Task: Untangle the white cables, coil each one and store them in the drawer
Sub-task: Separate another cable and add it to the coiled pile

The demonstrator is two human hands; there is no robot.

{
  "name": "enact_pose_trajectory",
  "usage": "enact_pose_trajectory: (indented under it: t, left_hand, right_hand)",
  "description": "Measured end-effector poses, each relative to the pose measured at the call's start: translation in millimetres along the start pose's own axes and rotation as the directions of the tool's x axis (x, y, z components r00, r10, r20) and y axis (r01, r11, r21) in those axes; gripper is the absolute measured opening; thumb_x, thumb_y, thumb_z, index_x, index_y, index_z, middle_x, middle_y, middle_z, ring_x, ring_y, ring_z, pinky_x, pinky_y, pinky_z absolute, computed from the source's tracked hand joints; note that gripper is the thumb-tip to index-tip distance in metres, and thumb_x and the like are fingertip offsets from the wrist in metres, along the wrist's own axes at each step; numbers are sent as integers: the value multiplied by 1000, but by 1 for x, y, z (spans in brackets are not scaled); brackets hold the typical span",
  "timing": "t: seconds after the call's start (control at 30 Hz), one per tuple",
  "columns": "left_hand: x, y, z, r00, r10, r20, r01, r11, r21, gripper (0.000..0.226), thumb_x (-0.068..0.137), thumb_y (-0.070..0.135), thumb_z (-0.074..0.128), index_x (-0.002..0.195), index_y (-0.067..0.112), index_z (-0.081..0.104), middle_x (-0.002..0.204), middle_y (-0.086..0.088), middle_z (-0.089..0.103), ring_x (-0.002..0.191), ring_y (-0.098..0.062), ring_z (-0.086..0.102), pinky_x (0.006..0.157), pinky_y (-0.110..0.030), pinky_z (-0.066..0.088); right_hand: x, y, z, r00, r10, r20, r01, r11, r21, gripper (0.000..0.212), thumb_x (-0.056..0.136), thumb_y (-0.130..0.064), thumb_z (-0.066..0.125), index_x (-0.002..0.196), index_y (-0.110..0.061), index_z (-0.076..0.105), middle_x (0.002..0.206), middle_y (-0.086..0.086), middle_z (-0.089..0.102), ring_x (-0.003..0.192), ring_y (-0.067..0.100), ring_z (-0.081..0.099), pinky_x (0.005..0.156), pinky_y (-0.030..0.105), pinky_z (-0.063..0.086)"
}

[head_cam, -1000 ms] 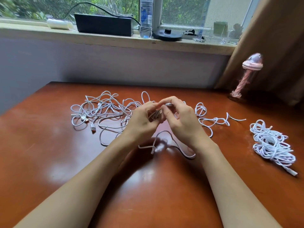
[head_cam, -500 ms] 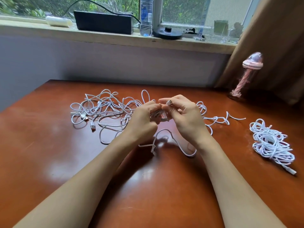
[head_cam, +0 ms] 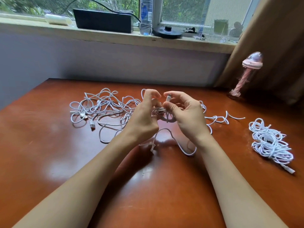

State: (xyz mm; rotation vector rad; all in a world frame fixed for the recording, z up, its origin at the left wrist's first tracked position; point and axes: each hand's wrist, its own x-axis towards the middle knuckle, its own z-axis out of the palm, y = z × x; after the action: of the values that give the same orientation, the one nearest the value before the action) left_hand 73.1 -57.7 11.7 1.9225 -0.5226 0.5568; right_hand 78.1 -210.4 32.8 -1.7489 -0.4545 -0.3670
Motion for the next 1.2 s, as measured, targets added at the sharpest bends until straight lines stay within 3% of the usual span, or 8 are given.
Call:
enact_pose_trajectory:
  t: [0.13,0.23,0.33,0.53,0.7,0.87,1.07,1.2]
  left_hand:
    - [0,1,1,999,34,-19,-34,999,6,58,75,-25,50,113,17,38,84,-10,56,70,-17,59,67,-16,48]
    - [0,0,2,998,54,-20,-54,999,-10,58,74,-26,53,111,17,39,82,-6,57,68,-12,62,67,-20,52]
    - [0,1,2,998,57,-23,-58,998,-3,57,75,-26,55,110,16,41,81,0,58,66,-5,62,67,-15,49]
    - [1,-2,2,997,15,-81,-19,998,-53,49,79,-22,60,111,9,42,79,-10,62,66,-9,65,66,-19,49]
    - [0,1,1,993,12,-115,-13,1000,-10,48,77,-23,57,111,7,42,76,-10,60,62,-6,60,62,-17,45]
    - [2,0,0,991,-7,-136,2,999,-36,43,74,-17,51,109,6,41,71,-5,55,65,-25,60,63,-48,53]
    - [1,5,0,987,-58,-152,57,998,-8,42,75,-12,54,109,9,41,69,-9,58,64,-27,60,63,-49,52]
    - [2,4,-5,981,-135,-138,132,991,-35,37,70,0,50,105,14,45,66,-6,58,64,-31,59,62,-53,53]
  right_hand:
    - [1,0,-3,998,56,4,-56,995,80,43,92,-9,74,127,-30,60,94,4,65,82,10,64,66,18,53]
    - [1,-2,-4,993,116,13,-117,984,131,27,90,-8,75,113,-18,68,97,5,67,80,9,65,65,21,55]
    - [1,-2,-5,982,187,11,-186,970,155,12,89,-10,77,100,-12,74,94,3,76,80,9,71,67,21,57]
    - [2,4,-5,999,17,-34,-20,995,-97,11,94,-23,72,100,-17,79,110,-1,62,94,-7,62,76,9,48]
    - [4,10,-5,999,-16,37,24,977,-210,18,99,-30,65,101,-21,81,99,-11,68,94,7,66,84,35,56]
    - [3,10,-8,997,13,79,5,974,-225,27,103,-34,59,105,-17,79,97,-8,74,89,7,67,79,25,53]
    - [2,8,-8,991,58,117,-38,986,-159,25,104,-31,58,107,-14,76,97,-2,76,86,13,72,78,27,58]
    - [1,2,-12,977,73,199,-47,990,-129,22,103,-15,56,115,-14,75,109,-2,74,93,4,70,81,15,52]
